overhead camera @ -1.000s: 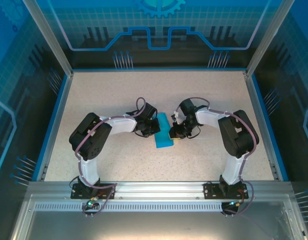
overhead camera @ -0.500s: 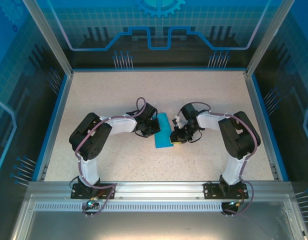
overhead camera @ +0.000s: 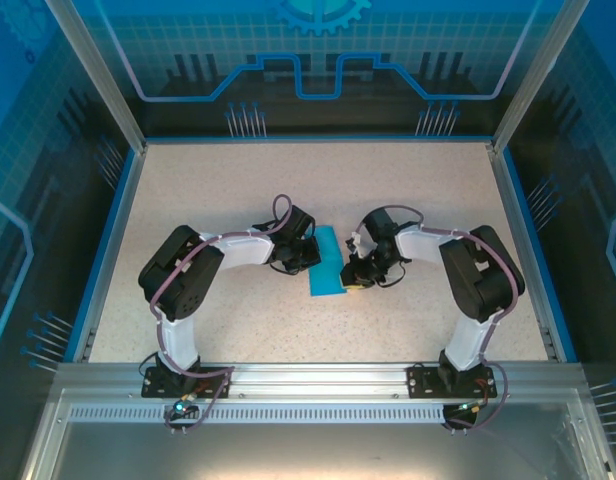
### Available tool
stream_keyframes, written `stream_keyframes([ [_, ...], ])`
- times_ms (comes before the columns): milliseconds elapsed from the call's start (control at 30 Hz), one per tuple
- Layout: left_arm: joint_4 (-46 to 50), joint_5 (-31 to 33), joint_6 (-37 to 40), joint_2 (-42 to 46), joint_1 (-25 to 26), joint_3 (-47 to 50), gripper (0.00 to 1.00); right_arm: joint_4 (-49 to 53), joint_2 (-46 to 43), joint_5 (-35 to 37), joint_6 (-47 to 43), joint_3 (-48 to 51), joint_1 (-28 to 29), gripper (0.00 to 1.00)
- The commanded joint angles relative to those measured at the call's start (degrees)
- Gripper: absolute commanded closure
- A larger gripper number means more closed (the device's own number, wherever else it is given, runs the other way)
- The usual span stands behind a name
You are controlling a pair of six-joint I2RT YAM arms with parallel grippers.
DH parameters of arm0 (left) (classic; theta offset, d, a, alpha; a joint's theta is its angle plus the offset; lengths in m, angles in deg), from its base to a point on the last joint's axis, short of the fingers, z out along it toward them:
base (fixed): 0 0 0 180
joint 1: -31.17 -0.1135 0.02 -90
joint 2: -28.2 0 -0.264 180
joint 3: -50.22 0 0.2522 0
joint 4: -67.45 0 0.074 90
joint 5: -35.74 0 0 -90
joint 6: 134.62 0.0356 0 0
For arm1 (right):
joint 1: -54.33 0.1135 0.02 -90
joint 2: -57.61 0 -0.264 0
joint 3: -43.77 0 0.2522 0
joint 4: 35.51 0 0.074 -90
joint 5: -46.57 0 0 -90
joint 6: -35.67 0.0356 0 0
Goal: Fold a paper plane with a square sheet of paper (pick it up from the middle)
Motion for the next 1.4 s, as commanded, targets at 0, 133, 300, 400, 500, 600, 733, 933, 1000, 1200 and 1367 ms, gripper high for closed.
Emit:
stream_keyframes([
  [0, 7.3, 2.3, 1.6, -4.0, 0.7, 1.3, 0.93, -0.4, -1.9, 2.7, 1.2, -6.0, -0.3, 0.83],
  [133, 7.8, 2.4, 1.9, -3.9, 0.7, 1.1, 0.93, -2.0, 3.0, 4.2, 2.6, -13.2, -0.6, 0.83],
  [300, 8.2, 2.4, 2.1, -3.7, 0.8, 1.0, 0.93, -2.3, 10.1, 3.4, 3.8, -19.9, -0.6, 0.83],
  [400, 8.3, 2.4, 2.1, -3.7, 0.8, 1.0, 0.93, -2.1, 13.4, 3.7, 4.4, -22.2, -1.0, 0.83],
  [500, 8.4, 2.4, 2.1, -3.7, 0.8, 1.0, 0.93, -2.9, 15.7, 3.7, 5.2, -22.8, -1.9, 0.83],
  [600, 8.6, 2.3, 2.2, -3.6, 0.8, 1.1, 0.93, -3.8, 17.6, 4.6, 6.0, -23.0, -2.8, 0.83],
  [733, 8.7, 2.2, 2.4, -3.5, 0.9, 1.5, 0.93, -4.2, 20.3, 5.5, 6.9, -23.7, -3.5, 0.84],
  [933, 9.1, 2.2, 2.7, -3.4, 0.9, 1.8, 0.93, -5.0, 17.8, 3.3, 7.9, -23.8, -3.6, 0.84],
  [1000, 9.0, 2.3, 2.7, -3.4, 1.0, 1.8, 0.93, -4.8, 16.2, 3.4, 7.8, -24.5, -3.6, 0.83],
  [1200, 9.2, 2.3, 2.8, -3.4, 1.0, 1.8, 0.93, -3.8, 18.8, 3.7, 7.3, -27.7, -3.6, 0.83],
  [1367, 9.3, 2.3, 2.9, -3.4, 1.0, 1.8, 0.93, -3.4, 21.3, 6.3, 7.5, -29.1, -3.6, 0.84],
])
